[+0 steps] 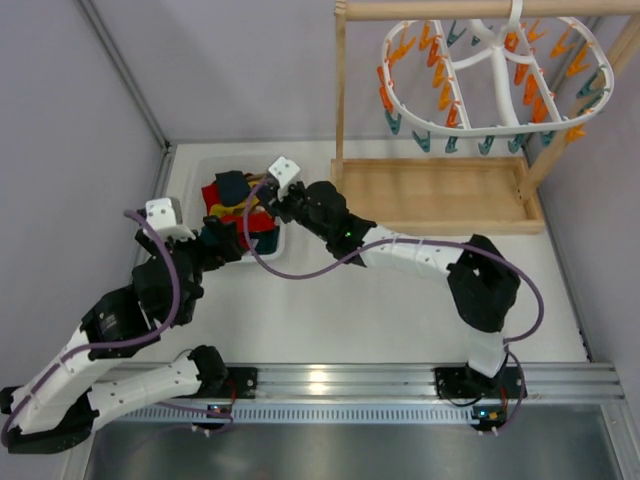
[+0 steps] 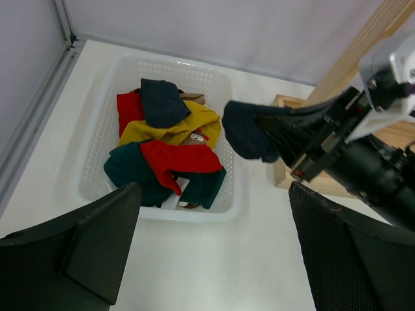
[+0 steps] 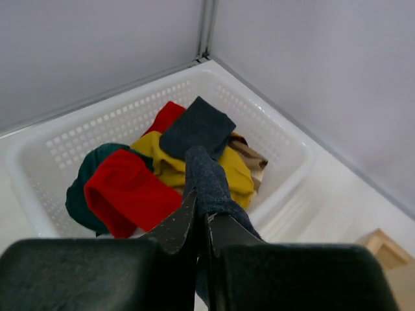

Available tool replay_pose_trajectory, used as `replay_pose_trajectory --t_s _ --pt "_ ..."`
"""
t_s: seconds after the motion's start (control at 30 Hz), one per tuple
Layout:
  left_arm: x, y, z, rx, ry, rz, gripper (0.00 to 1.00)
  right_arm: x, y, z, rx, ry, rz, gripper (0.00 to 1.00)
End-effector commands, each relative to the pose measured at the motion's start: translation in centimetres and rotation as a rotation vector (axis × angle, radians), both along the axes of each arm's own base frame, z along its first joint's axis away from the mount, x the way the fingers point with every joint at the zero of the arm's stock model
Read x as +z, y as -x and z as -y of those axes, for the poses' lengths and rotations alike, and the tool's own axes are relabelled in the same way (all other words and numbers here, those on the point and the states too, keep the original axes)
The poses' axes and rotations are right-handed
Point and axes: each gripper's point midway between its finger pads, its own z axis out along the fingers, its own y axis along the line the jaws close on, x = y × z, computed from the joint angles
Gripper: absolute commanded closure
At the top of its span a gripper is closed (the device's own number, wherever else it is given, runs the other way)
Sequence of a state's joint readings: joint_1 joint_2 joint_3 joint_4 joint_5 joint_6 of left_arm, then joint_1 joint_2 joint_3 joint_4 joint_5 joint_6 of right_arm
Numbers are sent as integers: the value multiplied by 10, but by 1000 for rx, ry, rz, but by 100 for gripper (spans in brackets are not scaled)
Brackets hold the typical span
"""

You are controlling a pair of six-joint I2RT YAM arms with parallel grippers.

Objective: Remove the socks clipped to the hanger

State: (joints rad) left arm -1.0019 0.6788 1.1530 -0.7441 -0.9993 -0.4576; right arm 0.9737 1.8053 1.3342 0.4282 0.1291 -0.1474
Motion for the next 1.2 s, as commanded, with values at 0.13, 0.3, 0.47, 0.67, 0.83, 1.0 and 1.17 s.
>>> replay_pose_trajectory --t_s 0.13,0.3,0.47,0.67,0.83,1.0,1.17 --pt "-16 14 -26 31 40 13 1 46 -39 -78 170 -86 171 100" --pt "-25 12 -23 31 21 -3 1 31 -64 -130 264 -116 186 100" --pt "-26 15 -28 31 37 6 1 10 -71 -146 259 -129 127 54" --pt "-26 15 -27 30 33 5 1 32 -57 -116 220 -130 107 39" --pt "-25 14 -26 29 29 3 1 58 -42 -76 153 -128 71 37" --pt "-25 13 -26 33 29 1 1 59 -20 -23 62 -89 8 34" --pt "-25 8 -16 13 -6 -21 1 46 7 55 -87 -81 -104 12"
